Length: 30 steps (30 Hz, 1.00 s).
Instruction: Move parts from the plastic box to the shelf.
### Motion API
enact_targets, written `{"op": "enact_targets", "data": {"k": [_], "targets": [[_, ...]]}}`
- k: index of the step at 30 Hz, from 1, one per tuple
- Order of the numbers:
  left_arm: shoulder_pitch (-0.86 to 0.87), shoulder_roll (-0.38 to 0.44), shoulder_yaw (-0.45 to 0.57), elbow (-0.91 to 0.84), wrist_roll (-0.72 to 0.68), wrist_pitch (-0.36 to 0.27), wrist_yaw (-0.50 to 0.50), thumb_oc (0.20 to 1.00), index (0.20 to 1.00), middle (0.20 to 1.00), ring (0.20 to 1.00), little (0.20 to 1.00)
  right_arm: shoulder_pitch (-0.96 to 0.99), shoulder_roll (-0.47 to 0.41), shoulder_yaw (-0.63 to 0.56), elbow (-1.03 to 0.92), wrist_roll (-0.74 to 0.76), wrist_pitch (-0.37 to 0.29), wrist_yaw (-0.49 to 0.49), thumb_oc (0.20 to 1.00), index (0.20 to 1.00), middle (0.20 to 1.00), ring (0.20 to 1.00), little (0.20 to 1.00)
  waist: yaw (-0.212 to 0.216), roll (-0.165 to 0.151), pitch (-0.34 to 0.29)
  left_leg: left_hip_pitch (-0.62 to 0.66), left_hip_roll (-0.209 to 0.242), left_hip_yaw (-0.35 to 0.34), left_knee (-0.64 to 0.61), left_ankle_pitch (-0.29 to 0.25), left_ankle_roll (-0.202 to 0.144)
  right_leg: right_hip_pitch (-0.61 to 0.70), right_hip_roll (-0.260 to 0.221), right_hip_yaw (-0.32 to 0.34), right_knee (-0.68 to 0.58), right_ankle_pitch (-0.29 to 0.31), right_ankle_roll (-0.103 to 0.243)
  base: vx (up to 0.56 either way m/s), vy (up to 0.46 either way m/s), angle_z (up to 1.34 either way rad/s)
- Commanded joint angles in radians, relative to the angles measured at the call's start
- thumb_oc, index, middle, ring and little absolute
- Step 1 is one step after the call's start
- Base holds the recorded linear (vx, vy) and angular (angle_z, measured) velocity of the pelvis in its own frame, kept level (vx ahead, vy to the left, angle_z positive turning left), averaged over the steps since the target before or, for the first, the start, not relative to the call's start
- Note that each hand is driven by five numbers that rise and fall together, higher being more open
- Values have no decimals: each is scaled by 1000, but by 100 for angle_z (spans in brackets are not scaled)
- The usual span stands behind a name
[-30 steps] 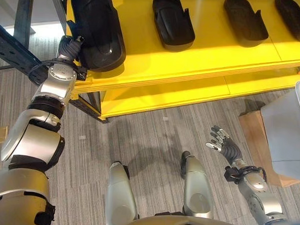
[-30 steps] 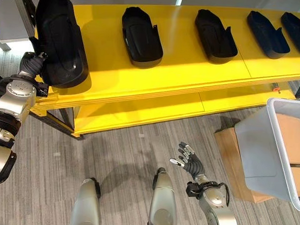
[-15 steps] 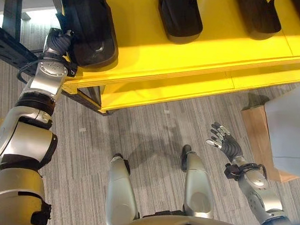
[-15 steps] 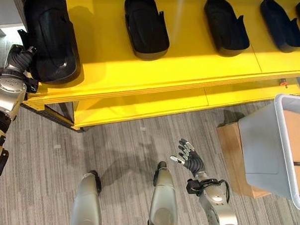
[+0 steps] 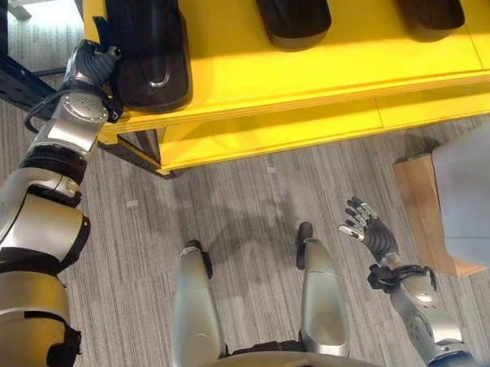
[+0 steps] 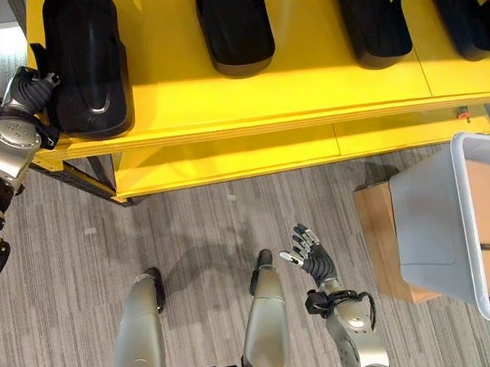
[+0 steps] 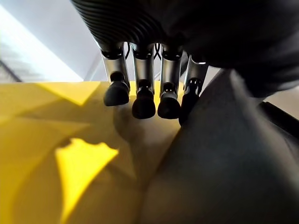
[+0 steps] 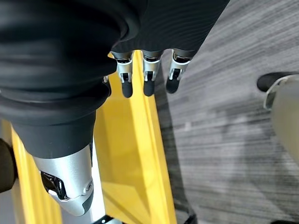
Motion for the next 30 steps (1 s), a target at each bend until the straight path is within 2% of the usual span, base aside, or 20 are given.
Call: {"op": "enact_targets", "data": {"k": [1,9,10,11,12,30], "targets": [[-148,131,-4,34,36,-33,-8,200,200,200,200,200,24,-30,-51,-17,44,-50,10,1000,1000,1000,1000,1000,-14,0,-53,17,-19,-9,-40,-7,69,116,-22,14,22,-140,-21,9,35,-7],[-134,139,33,38,-16,-44,-16,200,200,200,200,200,30,-34,-45,-11,33,-47,18,1000,1000,1000,1000,1000,-12,0,-53,0,-22,-2,-27,-17,75,108,-21,18,8,-127,-17,-1,23,-8],[-138,140,34,36,-20,-45,-14,260,260,260,260,260,32,-35,-46,-11,33,-47,18,1000,1000,1000,1000,1000,-12,0,-53,-1,-23,-2,-26,-18,75,107,-21,19,7,-127,-17,0,0,0],[-140,140,33,38,-21,-45,-15,595,595,595,595,595,32,-37,-44,-10,34,-46,18,1000,1000,1000,1000,1000,-12,0,-54,-3,-23,-2,-24,-19,75,106,-22,19,8,-127,-18,0,0,0],[-141,140,35,39,-26,-46,-16,1000,1000,1000,1000,1000,32,-39,-45,-12,35,-45,19,1000,1000,1000,1000,1000,-12,0,-55,-4,-23,-2,-21,-20,76,105,-22,19,9,-127,-17,0,0,0],[-120,134,107,29,-234,-78,-41,1000,1000,1000,1000,1000,22,-56,-49,1,34,-29,25,1000,1000,1000,1000,1000,0,9,-69,14,-26,-7,-28,-17,69,119,-26,15,23,-140,-21,0,0,0]]}}
